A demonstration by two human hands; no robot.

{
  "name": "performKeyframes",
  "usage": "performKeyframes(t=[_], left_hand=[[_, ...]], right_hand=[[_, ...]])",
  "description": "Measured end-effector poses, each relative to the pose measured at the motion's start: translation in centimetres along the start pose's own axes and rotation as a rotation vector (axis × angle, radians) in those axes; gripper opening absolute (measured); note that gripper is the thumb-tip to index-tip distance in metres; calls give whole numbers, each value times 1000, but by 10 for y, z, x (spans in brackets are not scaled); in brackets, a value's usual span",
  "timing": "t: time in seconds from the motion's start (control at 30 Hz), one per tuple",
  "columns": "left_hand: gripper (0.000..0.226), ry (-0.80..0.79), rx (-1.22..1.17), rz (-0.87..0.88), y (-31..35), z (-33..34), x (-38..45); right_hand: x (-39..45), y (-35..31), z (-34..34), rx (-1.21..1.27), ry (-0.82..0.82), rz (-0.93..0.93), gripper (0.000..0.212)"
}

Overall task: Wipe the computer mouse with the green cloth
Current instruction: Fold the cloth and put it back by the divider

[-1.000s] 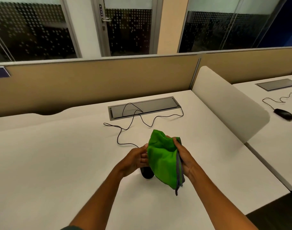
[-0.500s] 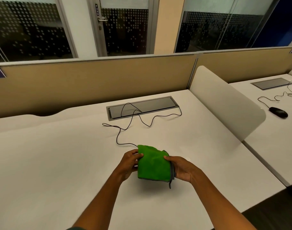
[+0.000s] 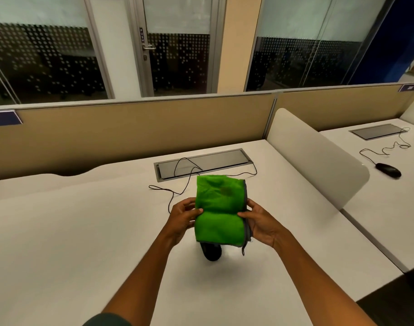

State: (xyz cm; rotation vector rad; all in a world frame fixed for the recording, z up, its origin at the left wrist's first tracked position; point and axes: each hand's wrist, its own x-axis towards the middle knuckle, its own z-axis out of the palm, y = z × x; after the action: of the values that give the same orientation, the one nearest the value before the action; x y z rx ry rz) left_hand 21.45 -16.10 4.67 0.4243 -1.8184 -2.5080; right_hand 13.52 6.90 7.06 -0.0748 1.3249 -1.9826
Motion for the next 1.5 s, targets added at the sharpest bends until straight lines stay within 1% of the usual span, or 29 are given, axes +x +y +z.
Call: performKeyframes(t=[0.13,0.2,0.27,0.3,0.37,0.43,0.5,0.57,0.63,0.67,0.7,0.77,0.8,0.9,1.0,1.1,1.17,1.27,1.43,1.5], left_hand=[[29,-39,23,65,13,1,2],[25,-48,38,70,15,3,0],[30,-31,44,70,15,5,-3],[35,-20,39,60,13,6,-5],[37,-7,1,18,9,7,-7],[31,-25,-66,-33,5,7,-9],[23,-48,-167,-90,4,7,-11],[31,-62,-233,-128,3,8,-12],[50,-71,-209,-136,3,9,-13],[60,-72,-175,-130,3,11,-13],[68,-68,-141,-122,3,12,-13],[77,-49,-104,-111,5,15,-12],[78,-44,-100,-114,6,16,-12],[77,-71,-103,-157,11,20,-10],[74,-100,-87,-196,14,25,-8],[77,-85,-29,-206,14,34,-3],[76,-46,31,-205,11,43,4],[71,27,37,-181,4,55,14],[62,134,17,-144,-15,99,39],[57,168,18,-137,-26,120,52]], right_hand=[[-2,-9,9,-47,56,-36,31],[-7,-9,11,-76,57,-4,37],[-9,-6,11,-86,80,-9,45],[-10,-4,11,-90,96,-17,44],[-11,0,8,-71,134,-13,37],[-14,4,5,22,177,24,26],[-15,5,2,103,203,51,20],[-16,6,1,110,205,67,19],[-17,8,3,95,179,64,20],[-17,9,4,83,182,47,23],[-17,9,4,66,199,31,32],[-18,8,4,20,237,26,52],[-19,7,3,-2,245,30,58],[-20,4,-1,-25,280,20,63],[-20,-2,-7,-17,330,5,60],[-18,-8,-15,-27,348,7,57],[-17,-12,-25,-32,348,8,56],[-13,-16,-38,-54,358,-7,50],[-4,-31,-85,-167,478,-64,48],[0,-38,-109,-196,496,-78,48]])
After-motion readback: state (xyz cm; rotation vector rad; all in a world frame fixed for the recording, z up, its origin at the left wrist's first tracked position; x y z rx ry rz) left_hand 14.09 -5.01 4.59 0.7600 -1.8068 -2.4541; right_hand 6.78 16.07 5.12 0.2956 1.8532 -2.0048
